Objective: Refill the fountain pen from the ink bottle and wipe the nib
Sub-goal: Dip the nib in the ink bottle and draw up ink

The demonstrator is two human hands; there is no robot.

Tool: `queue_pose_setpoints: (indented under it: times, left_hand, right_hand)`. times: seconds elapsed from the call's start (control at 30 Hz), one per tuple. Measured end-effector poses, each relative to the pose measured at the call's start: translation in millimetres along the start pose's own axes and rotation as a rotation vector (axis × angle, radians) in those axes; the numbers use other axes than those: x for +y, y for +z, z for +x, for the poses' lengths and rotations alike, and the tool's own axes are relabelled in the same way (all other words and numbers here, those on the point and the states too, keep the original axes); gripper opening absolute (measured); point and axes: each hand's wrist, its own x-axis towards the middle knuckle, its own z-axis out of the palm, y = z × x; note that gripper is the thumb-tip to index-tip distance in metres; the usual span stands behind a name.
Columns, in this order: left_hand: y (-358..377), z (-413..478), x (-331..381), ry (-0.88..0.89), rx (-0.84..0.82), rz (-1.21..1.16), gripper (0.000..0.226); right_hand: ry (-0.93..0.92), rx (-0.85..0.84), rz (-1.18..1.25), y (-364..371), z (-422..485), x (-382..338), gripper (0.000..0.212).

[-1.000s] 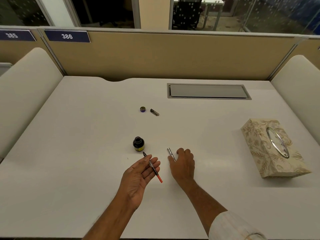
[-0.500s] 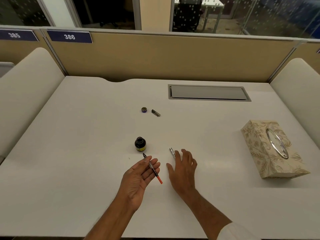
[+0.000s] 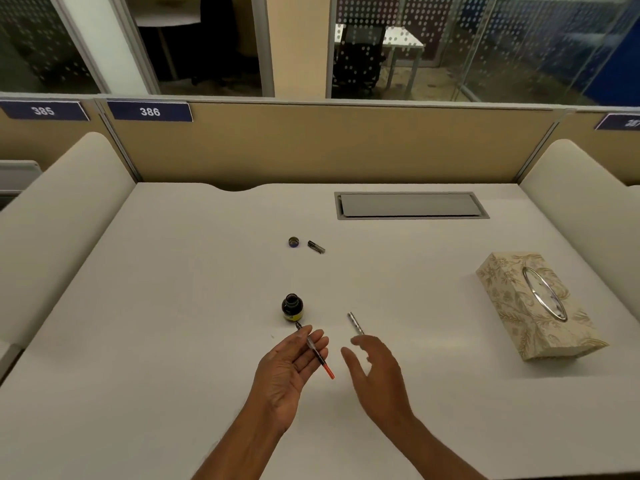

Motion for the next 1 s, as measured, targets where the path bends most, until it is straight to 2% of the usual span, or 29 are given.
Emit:
queue_pose_setpoints:
  times: [0.07,0.13,0.23,0.33,0.67,0.83,1.0]
  left_hand:
    - [2,3,4,-0.009,-0.023,0.006,0.026]
    - [5,7,5,-0.017,-0.024,0.000,0.027]
    - [8,16,1,-0.037,-0.005,-0.034,0.029]
    - [13,27,-5,-0.063,0.041,-0.090,0.032]
    - [24,59,-9,-0.058,0.063,-0.266,0.040]
    - [18,77,-5,-0.116,0.027,-0.312,0.044]
    - [6,94,4,-0.176,-0.026,-0.343,0.044]
  right_hand:
    - [0.109,-0.030,0.177,-10,-8,-27,0.010]
    - [0.180,-0.088,0.270,-18,-14,-46,0.023]
    - [0.236,-0.223,0.316,-25,-18,-58,0.033]
    - [0.241,-0.253,0.320,-24,-13,-58,0.029]
    - [-0.074,-0.055,0.042,-11,29,-39,0.017]
    - [-0.137,0.020,-0.012,7,47,-42,0.007]
    - [-0.180,0.062,-0.049,23,58,-46,0.005]
